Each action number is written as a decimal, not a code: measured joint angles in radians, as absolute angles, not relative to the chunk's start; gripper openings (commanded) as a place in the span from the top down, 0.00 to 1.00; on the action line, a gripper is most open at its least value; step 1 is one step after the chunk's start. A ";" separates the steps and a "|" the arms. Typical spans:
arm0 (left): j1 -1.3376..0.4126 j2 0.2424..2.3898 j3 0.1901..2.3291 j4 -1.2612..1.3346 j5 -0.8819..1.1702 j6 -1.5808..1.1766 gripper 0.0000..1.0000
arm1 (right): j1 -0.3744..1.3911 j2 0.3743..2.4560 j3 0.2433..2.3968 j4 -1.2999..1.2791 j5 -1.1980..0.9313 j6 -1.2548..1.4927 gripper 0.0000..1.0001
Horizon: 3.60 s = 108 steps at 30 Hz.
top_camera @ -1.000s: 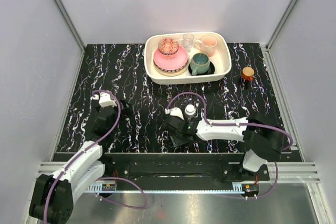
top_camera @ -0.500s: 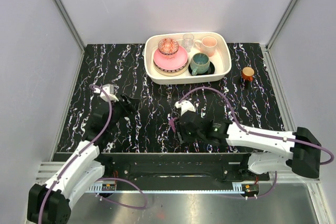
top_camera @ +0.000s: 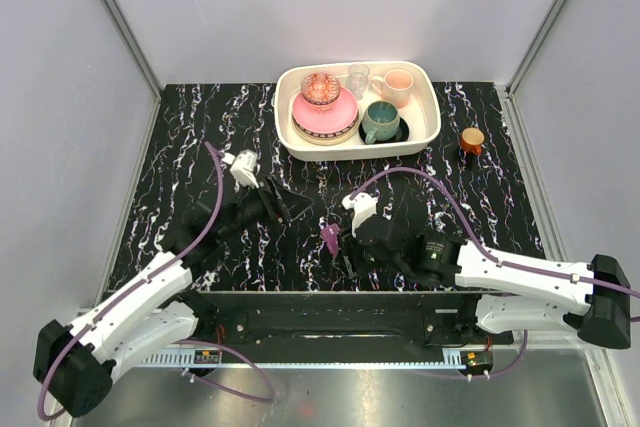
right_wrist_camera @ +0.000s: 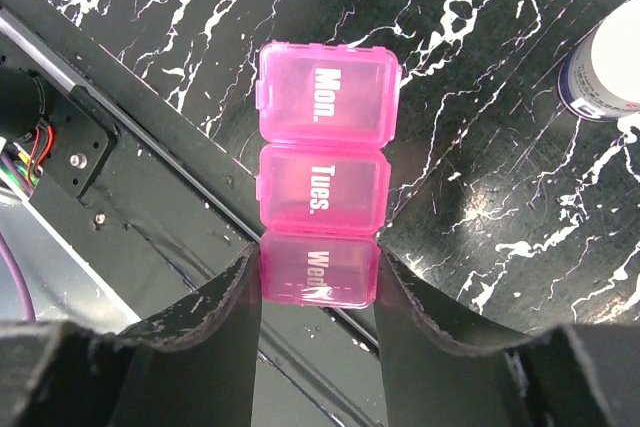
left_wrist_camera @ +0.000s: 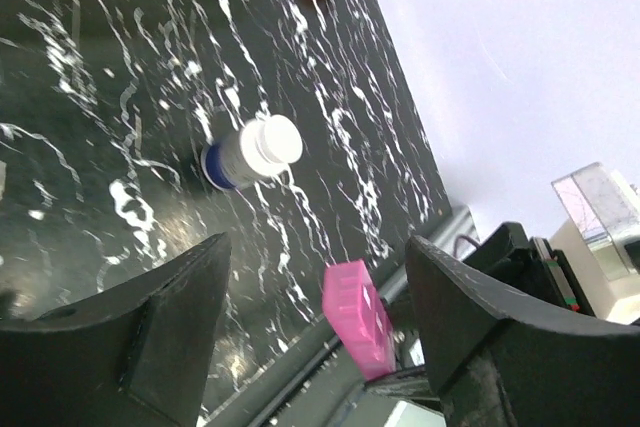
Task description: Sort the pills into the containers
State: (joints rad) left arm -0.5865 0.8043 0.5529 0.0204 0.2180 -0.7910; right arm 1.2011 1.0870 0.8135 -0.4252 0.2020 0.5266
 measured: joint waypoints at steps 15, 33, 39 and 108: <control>-0.871 0.965 0.578 0.048 0.184 -0.920 0.37 | 1.251 1.020 0.826 -0.441 0.279 0.527 1.00; -0.932 0.970 0.620 0.105 0.175 -0.965 1.00 | 1.271 0.936 0.851 -0.475 0.317 0.540 0.98; -0.937 0.923 0.586 0.207 0.205 -0.977 1.00 | 1.271 0.808 0.833 -0.450 0.274 0.565 0.71; -0.744 1.595 0.311 0.953 0.363 -0.782 0.66 | 1.272 0.531 0.575 -0.725 0.691 0.957 0.00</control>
State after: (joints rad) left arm -0.7437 1.5948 0.3107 0.9531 0.3634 -0.7818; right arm 1.2716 0.5308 0.5755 -0.7250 0.6910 0.9569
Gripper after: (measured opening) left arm 0.337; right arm 0.994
